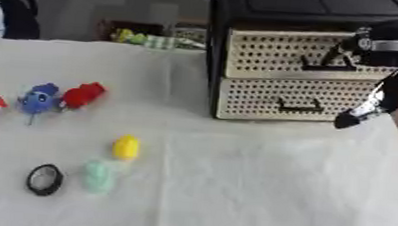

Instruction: Pick up objects from table and place into drawer.

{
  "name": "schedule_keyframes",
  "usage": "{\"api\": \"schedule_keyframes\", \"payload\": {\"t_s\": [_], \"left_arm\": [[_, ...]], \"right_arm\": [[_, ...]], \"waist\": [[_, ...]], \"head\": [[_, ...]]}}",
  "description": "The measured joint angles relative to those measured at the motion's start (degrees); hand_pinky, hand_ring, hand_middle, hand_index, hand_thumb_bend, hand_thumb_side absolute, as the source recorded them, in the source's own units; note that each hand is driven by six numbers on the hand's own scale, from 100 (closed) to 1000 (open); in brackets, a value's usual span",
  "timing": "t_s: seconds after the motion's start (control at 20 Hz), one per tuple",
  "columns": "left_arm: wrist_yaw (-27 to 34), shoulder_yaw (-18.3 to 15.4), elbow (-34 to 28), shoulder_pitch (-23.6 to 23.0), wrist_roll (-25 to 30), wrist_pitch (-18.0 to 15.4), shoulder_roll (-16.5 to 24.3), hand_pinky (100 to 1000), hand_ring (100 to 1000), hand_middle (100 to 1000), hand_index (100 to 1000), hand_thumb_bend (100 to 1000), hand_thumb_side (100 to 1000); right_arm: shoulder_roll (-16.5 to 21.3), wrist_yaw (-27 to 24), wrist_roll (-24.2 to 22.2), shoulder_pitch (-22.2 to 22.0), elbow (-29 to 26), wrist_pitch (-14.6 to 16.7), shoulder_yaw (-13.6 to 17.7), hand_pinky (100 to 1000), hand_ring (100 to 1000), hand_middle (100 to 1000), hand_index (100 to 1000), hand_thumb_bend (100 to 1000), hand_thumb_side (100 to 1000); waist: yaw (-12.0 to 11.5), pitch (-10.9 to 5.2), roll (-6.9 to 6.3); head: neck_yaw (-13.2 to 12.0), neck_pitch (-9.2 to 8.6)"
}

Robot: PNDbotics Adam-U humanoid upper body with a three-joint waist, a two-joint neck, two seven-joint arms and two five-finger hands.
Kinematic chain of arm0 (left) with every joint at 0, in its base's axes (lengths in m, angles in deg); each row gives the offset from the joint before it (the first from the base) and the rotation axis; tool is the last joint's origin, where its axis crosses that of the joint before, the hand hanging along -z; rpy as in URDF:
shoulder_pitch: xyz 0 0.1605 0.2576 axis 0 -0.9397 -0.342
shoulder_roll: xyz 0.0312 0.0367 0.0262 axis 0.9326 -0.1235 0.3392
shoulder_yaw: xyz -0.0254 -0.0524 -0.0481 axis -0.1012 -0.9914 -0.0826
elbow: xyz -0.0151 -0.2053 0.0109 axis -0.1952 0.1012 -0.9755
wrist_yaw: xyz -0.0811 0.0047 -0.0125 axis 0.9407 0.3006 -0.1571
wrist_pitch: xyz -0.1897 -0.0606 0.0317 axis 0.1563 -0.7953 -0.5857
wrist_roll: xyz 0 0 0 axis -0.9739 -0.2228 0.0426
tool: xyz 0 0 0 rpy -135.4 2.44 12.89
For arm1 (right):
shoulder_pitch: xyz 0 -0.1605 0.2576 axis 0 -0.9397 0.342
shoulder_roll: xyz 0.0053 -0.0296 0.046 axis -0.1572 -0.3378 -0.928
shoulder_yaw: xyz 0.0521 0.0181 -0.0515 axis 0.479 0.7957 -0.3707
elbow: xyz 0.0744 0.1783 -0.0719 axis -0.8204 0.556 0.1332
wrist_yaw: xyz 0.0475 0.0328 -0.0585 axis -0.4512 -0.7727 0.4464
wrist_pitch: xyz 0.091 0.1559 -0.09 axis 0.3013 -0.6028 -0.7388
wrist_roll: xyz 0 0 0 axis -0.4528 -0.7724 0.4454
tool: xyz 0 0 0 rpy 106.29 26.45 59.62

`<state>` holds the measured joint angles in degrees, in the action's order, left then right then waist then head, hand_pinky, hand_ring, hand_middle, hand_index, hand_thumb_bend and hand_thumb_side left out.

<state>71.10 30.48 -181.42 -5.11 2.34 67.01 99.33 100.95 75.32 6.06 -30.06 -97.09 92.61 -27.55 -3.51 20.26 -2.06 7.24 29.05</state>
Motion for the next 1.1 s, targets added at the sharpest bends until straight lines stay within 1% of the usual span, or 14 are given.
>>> {"api": "schedule_keyframes", "payload": {"t_s": [0.4,0.75,1.1], "left_arm": [[0.01,0.0,0.0,0.0,0.0,0.0,0.0,417,580,620,776,100,904],[0.04,0.01,0.0,0.0,0.05,0.05,0.0,418,580,620,775,100,904],[0.13,0.02,0.0,0.0,0.17,0.16,0.0,418,580,620,775,100,901]], "right_arm": [[0.0,2.93,0.27,-0.07,-0.34,0.76,-1.04,100,100,100,851,732,620],[0.3,3.3,0.16,-0.55,-1.5,1.41,-1.02,100,100,100,763,730,629],[0.79,3.25,0.29,-1.0,-2.5,1.24,-0.99,100,100,100,775,731,635]], "waist": [[-0.1,0.12,0.05],[-0.09,0.12,0.09],[-0.04,0.12,0.09]], "head": [[0.02,0.0],[0.02,0.0],[0.02,0.0]]}}
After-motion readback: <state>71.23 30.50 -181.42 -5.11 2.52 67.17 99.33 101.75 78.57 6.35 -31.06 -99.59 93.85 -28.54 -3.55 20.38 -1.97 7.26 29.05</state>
